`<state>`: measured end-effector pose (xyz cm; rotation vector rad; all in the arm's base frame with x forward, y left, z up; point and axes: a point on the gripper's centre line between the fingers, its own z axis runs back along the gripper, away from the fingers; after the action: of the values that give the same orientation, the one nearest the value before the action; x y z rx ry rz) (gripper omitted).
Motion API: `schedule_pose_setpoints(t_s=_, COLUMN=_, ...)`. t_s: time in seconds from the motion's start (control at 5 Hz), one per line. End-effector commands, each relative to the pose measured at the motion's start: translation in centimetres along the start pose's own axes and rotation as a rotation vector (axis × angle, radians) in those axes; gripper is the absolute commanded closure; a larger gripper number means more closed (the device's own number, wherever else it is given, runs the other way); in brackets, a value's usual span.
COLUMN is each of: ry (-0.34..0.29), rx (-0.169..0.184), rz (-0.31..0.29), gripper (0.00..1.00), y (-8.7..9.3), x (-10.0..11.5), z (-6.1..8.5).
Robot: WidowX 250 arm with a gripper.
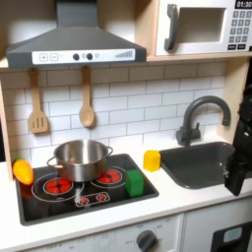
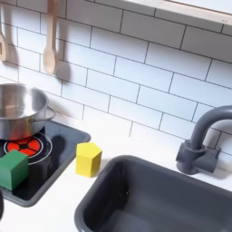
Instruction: Reach green block
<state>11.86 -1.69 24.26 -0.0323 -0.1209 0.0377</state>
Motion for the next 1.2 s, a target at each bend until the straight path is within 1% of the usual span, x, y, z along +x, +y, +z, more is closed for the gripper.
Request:
schedule_pose_setpoints(t_s=0.0, ry=-0.015, rx=0.026, rz=0.02, gripper=0.0, y=0.6, x=3.0, z=-1.2)
schedule_pose_setpoints(t_s=0.2, ry=-0.01, rx=0.028, rz=0.041, gripper=0.0, y=1.0, x=4.3, z=-1.6)
schedule_pose_setpoints(t_s=0.6, ry=-0.039, rx=0.059, rz=0.034, gripper=0.0, y=2.6, x=6.9, z=-2.1)
schedule_pose_setpoints(t_s=1.0, ry=-0.07, rx=0.073, rz=0.04, gripper=0.0, y=4.1, x=9.1, z=-3.1)
